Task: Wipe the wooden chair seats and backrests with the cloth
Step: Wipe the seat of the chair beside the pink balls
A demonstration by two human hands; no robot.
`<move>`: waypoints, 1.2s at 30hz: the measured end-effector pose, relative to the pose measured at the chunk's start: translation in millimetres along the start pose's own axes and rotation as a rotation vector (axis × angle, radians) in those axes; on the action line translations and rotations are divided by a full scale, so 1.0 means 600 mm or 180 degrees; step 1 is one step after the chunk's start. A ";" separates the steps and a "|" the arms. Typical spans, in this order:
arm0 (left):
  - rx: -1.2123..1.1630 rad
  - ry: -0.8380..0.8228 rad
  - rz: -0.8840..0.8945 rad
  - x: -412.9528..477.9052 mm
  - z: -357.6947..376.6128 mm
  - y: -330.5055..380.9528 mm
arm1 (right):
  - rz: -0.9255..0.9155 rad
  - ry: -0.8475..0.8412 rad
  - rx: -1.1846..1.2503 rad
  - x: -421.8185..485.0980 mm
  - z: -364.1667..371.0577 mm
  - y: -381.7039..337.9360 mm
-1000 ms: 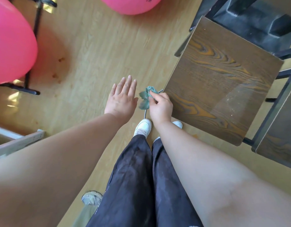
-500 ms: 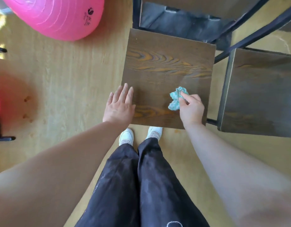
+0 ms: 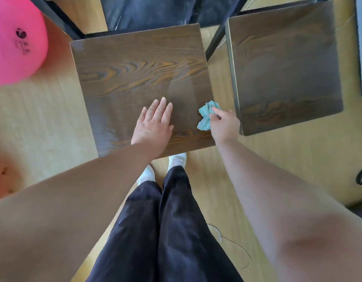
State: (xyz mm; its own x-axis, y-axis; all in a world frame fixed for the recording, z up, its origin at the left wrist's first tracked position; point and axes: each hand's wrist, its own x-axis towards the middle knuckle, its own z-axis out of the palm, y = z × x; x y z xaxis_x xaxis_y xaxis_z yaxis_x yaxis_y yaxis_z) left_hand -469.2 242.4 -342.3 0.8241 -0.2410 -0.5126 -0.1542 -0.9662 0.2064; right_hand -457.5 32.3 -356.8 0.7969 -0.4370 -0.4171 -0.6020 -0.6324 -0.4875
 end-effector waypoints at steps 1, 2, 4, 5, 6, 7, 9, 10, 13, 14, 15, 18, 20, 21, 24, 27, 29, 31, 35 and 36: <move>0.0000 -0.0003 0.0000 0.001 0.001 0.000 | 0.0034 -0.0059 0.0034 -0.001 0.009 0.004; 0.0010 -0.0004 -0.0006 0.001 0.001 -0.002 | 0.0055 -0.0091 0.0080 -0.002 0.017 0.006; 0.0044 -0.0013 -0.0029 0.000 0.001 -0.008 | 0.0052 -0.0076 0.0127 -0.005 0.026 0.008; 0.0042 -0.0017 -0.0056 0.000 0.000 -0.014 | 0.0043 -0.0065 0.0140 -0.006 0.026 0.008; 0.0030 -0.0023 -0.0095 -0.001 -0.001 -0.020 | 0.0032 -0.0069 0.0146 -0.006 0.026 0.007; 0.0016 -0.0027 -0.0142 -0.003 -0.001 -0.029 | 0.0006 -0.0088 0.0140 -0.007 0.025 0.006; 0.0004 -0.0017 -0.0240 -0.010 0.002 -0.047 | -0.0129 -0.0180 0.0097 -0.012 0.028 0.000; -0.0010 -0.0006 -0.0289 -0.014 0.004 -0.055 | -0.0235 -0.0249 0.0061 -0.017 0.032 -0.006; -0.0089 0.0037 -0.0442 -0.032 0.015 -0.078 | -0.0509 -0.0404 -0.0003 -0.040 0.059 -0.030; -0.0119 0.0051 -0.0494 -0.039 0.019 -0.084 | -0.0555 -0.0441 0.0017 -0.049 0.069 -0.039; -0.0150 0.0064 -0.0546 -0.047 0.022 -0.090 | -0.0584 -0.0481 0.0040 -0.058 0.079 -0.048; -0.0218 0.0096 -0.0681 -0.075 0.032 -0.113 | -0.0634 -0.0629 0.0072 -0.081 0.104 -0.073; -0.0265 0.0115 -0.0786 -0.095 0.039 -0.130 | -0.0746 -0.0758 0.0002 -0.097 0.121 -0.087; -0.0306 0.0131 -0.0852 -0.105 0.043 -0.140 | -0.0814 -0.0826 -0.0031 -0.104 0.130 -0.094; -0.0425 0.0197 -0.1035 -0.134 0.052 -0.169 | -0.0966 -0.0994 -0.0093 -0.128 0.158 -0.115; -0.0524 0.0236 -0.1209 -0.164 0.061 -0.198 | -0.1214 -0.1129 -0.0262 -0.160 0.188 -0.136; -0.0586 0.0256 -0.1321 -0.182 0.066 -0.214 | -0.1422 -0.1232 -0.0422 -0.181 0.209 -0.150; -0.0625 0.0276 -0.1437 -0.200 0.071 -0.229 | -0.1635 -0.1347 -0.0588 -0.202 0.231 -0.166; -0.0738 0.0340 -0.1641 -0.237 0.081 -0.254 | -0.1795 -0.1504 -0.0680 -0.242 0.273 -0.194; -0.0758 0.0362 -0.1685 -0.247 0.085 -0.261 | -0.1793 -0.1524 -0.0677 -0.251 0.282 -0.200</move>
State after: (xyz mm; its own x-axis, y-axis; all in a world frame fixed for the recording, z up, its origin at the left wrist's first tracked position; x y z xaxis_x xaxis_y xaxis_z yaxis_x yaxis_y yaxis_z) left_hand -594.9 424.6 -340.9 0.8108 0.2923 -0.5071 0.4097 -0.9022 0.1350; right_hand -514.2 282.1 -365.2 0.8423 0.2814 -0.4598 -0.0505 -0.8081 -0.5869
